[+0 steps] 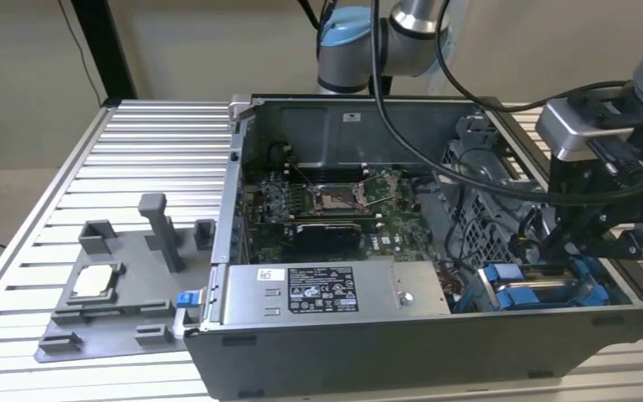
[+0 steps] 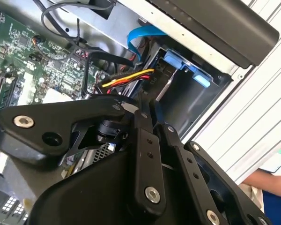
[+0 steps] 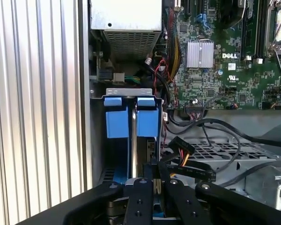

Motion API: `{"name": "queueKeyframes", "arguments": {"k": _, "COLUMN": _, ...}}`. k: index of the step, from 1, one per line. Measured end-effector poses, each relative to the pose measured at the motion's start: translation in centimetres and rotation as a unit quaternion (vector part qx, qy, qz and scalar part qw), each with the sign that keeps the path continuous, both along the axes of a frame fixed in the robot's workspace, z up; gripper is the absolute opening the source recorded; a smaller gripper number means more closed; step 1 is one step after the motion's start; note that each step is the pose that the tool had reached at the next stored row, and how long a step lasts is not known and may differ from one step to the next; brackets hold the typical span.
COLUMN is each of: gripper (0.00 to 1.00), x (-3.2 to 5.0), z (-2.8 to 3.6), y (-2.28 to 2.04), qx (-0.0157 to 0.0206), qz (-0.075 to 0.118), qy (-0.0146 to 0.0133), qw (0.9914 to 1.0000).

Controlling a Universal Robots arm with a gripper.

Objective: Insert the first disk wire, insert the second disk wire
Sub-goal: 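Insert the second disk wire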

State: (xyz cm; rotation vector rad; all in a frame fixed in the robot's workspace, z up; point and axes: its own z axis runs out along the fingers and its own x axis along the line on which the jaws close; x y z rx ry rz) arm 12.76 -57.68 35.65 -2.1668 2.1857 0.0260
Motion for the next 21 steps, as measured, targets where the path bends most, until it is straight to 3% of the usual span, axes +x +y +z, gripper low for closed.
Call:
{"name": "queueKeyframes", "arguments": {"k": 5, "gripper": 0.0, "x": 0.0, "z": -0.39, "y": 0.0, "qx": 0.0016, "qz": 0.0, "qy": -0.0003, "qw": 1.0}}
{"name": "queueKeyframes", "arguments": {"k": 12, "gripper": 0.0, "x": 0.02, "z": -0.74, "y": 0.0, "qx": 0.01, "qz": 0.0, "qy": -0.0011, "qw": 0.99995}}
{"name": "queueKeyframes", "arguments": {"k": 21, "gripper": 0.0, "x": 0.24, "z": -0.97, "y": -0.05, "qx": 0.0116, "qz": 0.0, "qy": -0.0011, "qw": 0.99993}}
